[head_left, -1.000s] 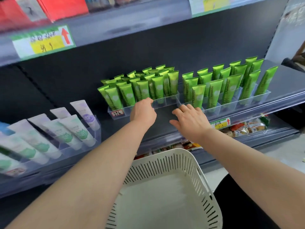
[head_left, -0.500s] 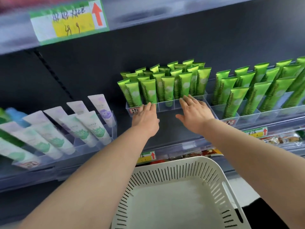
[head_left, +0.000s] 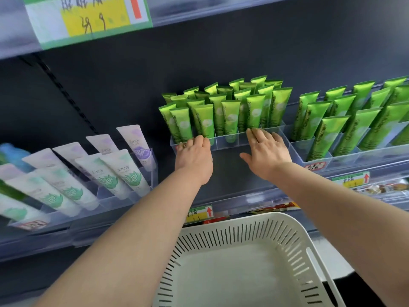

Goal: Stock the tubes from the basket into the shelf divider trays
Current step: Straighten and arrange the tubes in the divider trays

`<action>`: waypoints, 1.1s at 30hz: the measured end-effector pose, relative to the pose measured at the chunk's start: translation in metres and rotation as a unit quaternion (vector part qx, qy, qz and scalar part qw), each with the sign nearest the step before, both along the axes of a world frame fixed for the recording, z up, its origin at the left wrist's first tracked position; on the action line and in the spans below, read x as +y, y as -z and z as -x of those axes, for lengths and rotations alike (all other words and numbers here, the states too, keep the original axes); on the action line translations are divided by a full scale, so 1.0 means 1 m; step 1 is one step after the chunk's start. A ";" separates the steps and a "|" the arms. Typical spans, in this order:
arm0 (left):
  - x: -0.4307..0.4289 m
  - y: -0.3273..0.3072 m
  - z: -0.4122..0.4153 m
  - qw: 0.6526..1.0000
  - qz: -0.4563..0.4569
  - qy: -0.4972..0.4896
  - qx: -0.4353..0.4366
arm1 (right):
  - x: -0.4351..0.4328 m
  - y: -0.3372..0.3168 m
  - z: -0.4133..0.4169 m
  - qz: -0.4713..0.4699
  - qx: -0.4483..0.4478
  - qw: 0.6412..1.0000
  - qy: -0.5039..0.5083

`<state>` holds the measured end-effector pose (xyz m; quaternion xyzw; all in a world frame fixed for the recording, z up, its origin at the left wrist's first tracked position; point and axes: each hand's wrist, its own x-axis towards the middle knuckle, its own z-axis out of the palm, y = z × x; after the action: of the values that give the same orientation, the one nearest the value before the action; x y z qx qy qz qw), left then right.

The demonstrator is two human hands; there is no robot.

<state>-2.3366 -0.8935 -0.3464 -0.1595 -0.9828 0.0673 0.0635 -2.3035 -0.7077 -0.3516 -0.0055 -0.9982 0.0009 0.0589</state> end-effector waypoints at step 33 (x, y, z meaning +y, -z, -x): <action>-0.013 -0.015 -0.001 0.999 0.018 -0.023 -0.033 | -0.035 -0.007 0.015 0.042 0.013 0.999 -0.028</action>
<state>-2.3361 -0.9064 -0.3316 -0.1404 -0.9864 0.0809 0.0266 -2.3184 -0.7427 -0.3442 0.0202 -0.9962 0.0441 0.0718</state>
